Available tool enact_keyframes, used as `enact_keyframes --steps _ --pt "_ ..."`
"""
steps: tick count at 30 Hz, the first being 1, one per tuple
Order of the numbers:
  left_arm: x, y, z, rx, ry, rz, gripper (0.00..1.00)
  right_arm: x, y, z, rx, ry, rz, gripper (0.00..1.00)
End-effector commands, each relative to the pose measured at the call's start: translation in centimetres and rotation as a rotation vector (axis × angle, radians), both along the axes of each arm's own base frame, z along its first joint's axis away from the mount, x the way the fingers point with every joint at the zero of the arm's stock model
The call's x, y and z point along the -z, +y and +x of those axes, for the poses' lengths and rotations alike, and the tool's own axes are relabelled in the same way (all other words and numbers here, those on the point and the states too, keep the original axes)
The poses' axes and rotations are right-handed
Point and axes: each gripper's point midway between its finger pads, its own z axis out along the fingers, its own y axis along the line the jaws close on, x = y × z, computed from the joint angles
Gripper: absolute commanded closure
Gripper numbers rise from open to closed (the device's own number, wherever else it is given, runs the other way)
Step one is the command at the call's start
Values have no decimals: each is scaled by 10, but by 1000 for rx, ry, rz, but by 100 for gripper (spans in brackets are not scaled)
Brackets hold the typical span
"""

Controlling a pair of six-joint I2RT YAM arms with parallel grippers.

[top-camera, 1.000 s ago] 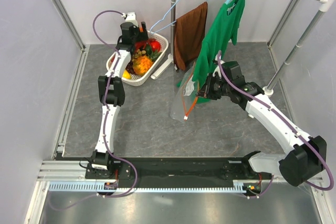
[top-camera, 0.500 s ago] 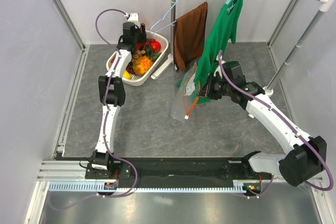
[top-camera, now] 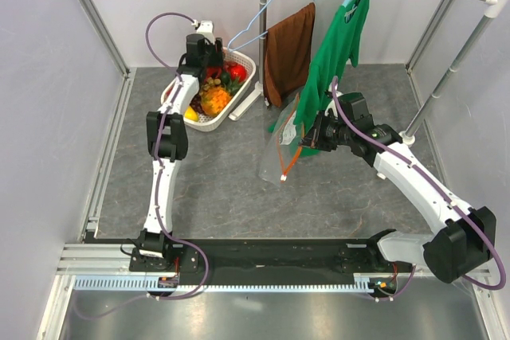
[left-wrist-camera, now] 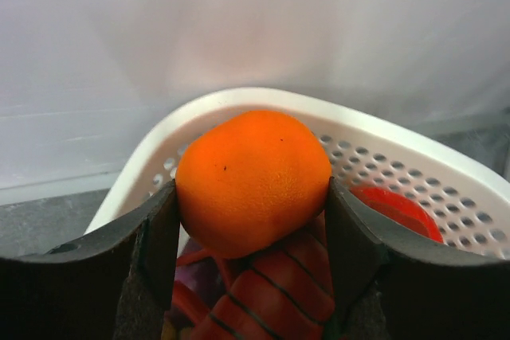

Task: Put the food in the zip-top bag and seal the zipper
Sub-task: Pick up the fake fruit from the bin.

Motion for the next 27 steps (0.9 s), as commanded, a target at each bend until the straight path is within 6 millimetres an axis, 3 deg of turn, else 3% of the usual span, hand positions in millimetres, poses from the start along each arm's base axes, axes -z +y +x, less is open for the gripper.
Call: enact_keyframes --steps 1,3,8,9,12,13,14,15,16,18,19,20,22,23,25,26,27 --pt "-88 -28 -20 138 -144 29 98 -12 -1 0 5 -42 21 100" --pt "-105 -30 -29 149 -169 47 98 -13 -1 -1 3 -45 25 100" --pt "-124 -32 -44 151 -179 68 98 -18 -3 -4 3 -62 30 100" --pt "-137 -30 -49 152 -203 65 98 -19 -3 -4 3 -67 30 100" --pt "-140 -24 -61 145 -189 59 98 -20 -4 -6 -1 -70 34 100" --pt "-161 -19 -69 143 -212 52 98 -21 -2 -7 -8 -72 38 100" --pt "-169 -15 -75 139 -216 43 98 -23 -3 -7 -9 -77 40 100" --pt "-158 -12 -83 138 -175 25 98 -23 -3 -7 -8 -79 40 100" --pt "-181 -5 -94 141 -200 12 98 -24 -2 -9 -18 -79 45 100" --pt "-162 4 -112 140 -108 0 98 -27 0 -9 -30 -86 52 100" --pt "-180 12 -131 153 -98 -38 98 -29 0 -9 -36 -92 55 100" --pt "-159 16 -146 157 -27 -60 98 -30 2 -9 -41 -93 61 100" --pt "-156 27 -177 187 26 -91 98 -31 7 -11 -61 -91 80 100" --pt "-158 31 -206 197 42 -108 98 -33 10 -13 -71 -89 90 100" --pt "-154 34 -243 247 84 -146 98 -35 18 -18 -99 -86 103 100" --pt "-158 29 -277 286 81 -144 98 -38 22 -21 -115 -83 110 100" --pt "-158 36 -294 304 87 -151 98 -45 29 -27 -148 -96 117 100"
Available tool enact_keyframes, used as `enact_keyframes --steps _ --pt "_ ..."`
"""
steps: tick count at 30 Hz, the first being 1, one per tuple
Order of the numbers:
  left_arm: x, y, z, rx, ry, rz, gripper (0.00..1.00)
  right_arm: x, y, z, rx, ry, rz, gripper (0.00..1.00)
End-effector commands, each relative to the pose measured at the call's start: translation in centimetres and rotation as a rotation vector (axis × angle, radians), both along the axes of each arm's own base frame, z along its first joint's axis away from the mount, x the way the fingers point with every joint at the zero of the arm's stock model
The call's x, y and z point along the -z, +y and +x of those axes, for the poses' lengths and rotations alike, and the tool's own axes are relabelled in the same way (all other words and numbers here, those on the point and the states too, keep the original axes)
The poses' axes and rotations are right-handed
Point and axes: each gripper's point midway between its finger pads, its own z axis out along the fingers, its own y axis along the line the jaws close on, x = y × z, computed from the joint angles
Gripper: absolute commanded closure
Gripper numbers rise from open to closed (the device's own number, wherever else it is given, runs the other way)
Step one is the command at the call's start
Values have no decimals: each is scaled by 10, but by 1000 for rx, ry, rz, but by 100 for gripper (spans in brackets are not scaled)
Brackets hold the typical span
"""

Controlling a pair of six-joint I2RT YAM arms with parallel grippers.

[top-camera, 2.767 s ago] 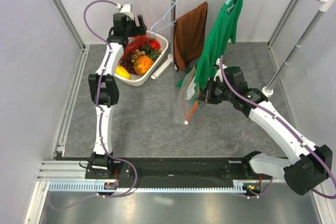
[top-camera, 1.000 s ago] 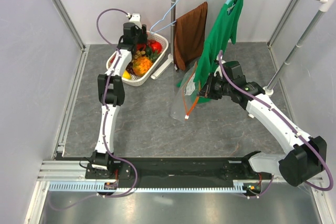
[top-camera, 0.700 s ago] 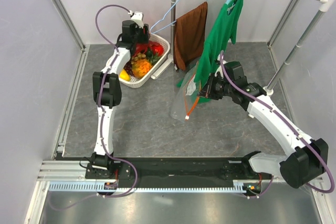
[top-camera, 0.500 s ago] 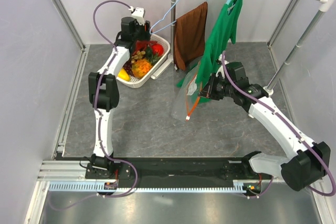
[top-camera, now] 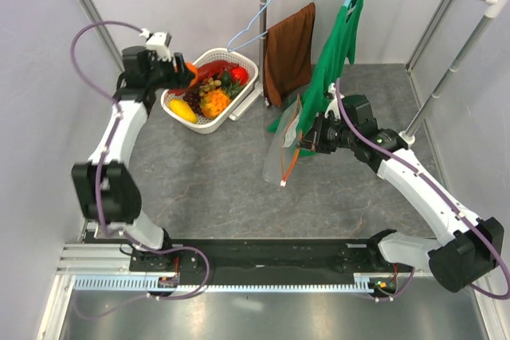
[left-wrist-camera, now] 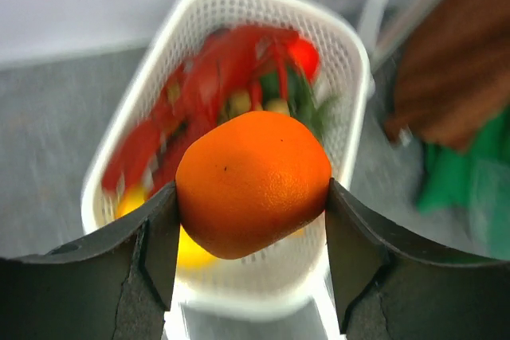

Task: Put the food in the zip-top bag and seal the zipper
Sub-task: Pick up the fake fruit from the bin, then place the fake fruit in the zipper food storage bag.

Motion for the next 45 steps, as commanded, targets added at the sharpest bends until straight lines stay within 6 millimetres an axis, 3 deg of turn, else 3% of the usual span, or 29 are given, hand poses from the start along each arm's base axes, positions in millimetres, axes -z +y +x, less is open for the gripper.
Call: enact_keyframes --steps 1,2,3,5,6,9,11,13,17,24,28,33,38,41,44,45 --pt "-24 -14 -107 167 25 -85 98 -28 25 -17 -110 -52 54 100" --pt "-10 -19 -127 199 51 -83 98 -31 28 -21 -132 -58 50 100" --pt "-36 -29 -157 260 -19 -91 98 -38 35 -28 -179 -81 50 100" --pt "-36 -37 -188 309 -8 -111 98 -39 37 -39 -223 -76 41 100" --pt "-52 -45 -211 368 -49 -124 98 -43 41 -45 -254 -86 45 100" --pt "-67 -66 -259 507 -52 -186 98 -47 49 -50 -280 -102 61 100" --pt "-70 -74 -277 556 -57 -211 98 -48 59 -49 -287 -110 88 100" --pt "-76 -98 -301 671 -75 -213 98 -44 70 -44 -289 -104 110 100" --pt "-74 -137 -326 824 -25 -229 98 -30 85 -45 -309 -65 136 100" --pt "-56 -192 -335 958 113 -293 98 -30 92 -41 -312 -71 147 100" --pt "-35 -209 -319 912 149 -283 98 -31 92 -41 -311 -74 150 100" --pt "10 -193 -280 695 187 -144 97 -36 90 -45 -320 -91 150 100" --pt "29 -176 -253 538 219 -30 95 -40 88 -53 -344 -85 171 100" --pt "27 -178 -250 539 244 -13 87 -54 90 -58 -372 -109 201 100" --pt "17 -182 -255 583 233 27 70 -70 93 -66 -396 -105 252 100" --pt "8 -181 -258 604 216 40 55 -75 94 -68 -407 -105 270 100"
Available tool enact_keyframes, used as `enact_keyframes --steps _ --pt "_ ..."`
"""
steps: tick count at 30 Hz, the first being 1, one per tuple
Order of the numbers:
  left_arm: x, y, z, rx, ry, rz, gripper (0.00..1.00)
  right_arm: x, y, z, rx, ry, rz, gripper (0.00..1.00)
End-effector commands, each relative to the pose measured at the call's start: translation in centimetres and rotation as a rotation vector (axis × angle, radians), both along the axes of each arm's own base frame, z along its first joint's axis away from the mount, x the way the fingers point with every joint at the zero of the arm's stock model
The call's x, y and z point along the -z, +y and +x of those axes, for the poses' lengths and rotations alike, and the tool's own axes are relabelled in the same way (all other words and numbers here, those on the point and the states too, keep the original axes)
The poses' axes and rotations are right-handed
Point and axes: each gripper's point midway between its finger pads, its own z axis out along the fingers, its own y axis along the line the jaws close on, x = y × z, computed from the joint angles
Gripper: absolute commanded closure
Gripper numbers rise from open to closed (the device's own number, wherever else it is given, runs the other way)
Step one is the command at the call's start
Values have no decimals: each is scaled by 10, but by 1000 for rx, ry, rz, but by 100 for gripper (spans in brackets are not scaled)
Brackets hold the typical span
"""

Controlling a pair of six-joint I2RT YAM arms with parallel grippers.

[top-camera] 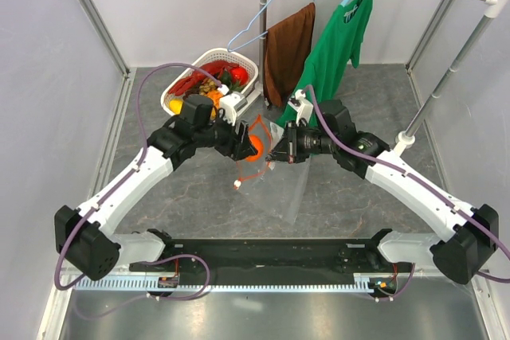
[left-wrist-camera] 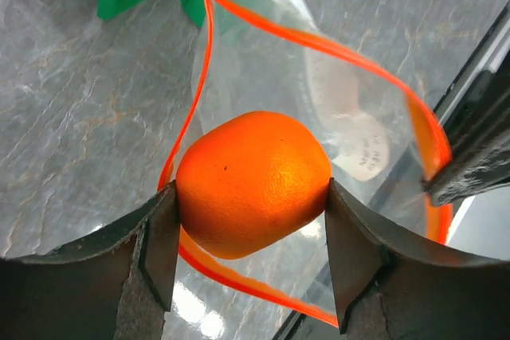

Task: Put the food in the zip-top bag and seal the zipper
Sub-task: Place the fake fruit in the zipper food storage bag, then pick up the fake fruit from the bin.

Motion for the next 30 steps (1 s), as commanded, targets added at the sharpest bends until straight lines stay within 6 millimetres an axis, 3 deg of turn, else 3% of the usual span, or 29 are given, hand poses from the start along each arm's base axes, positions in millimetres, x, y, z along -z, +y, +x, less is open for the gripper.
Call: enact_keyframes --steps 1,2,4,6,9,12,15,17,22,27,29,30 --pt "-43 2 -2 57 -134 31 45 -49 8 -16 -73 -41 138 100" --pt "-50 0 -9 88 -135 13 23 -52 8 -18 -78 -38 148 100" --pt "-61 3 -18 125 -159 16 5 -51 4 -19 -65 -43 147 100" --pt "-73 2 -32 187 -167 -6 0 -44 1 -18 -42 -38 135 100" --pt "-77 2 -52 251 -117 -26 0 -30 -4 -17 -22 -13 119 100" --pt "-88 9 -55 220 -125 -37 0 -25 -9 -13 -5 -15 111 100" --pt "-103 32 -32 78 -174 -52 1 -21 -20 -5 33 -16 101 100" --pt "-106 55 -5 -76 -182 -49 4 -18 -27 -1 61 -17 89 100" --pt "-72 103 70 -437 -125 66 4 -8 -33 1 98 -10 69 100" --pt "-50 115 122 -591 -46 12 1 -9 -34 3 110 -14 68 100" --pt "-33 117 137 -569 -27 26 1 -10 -34 2 109 -13 70 100" --pt "-28 128 146 -595 -34 52 1 -10 -35 2 110 -14 69 100"
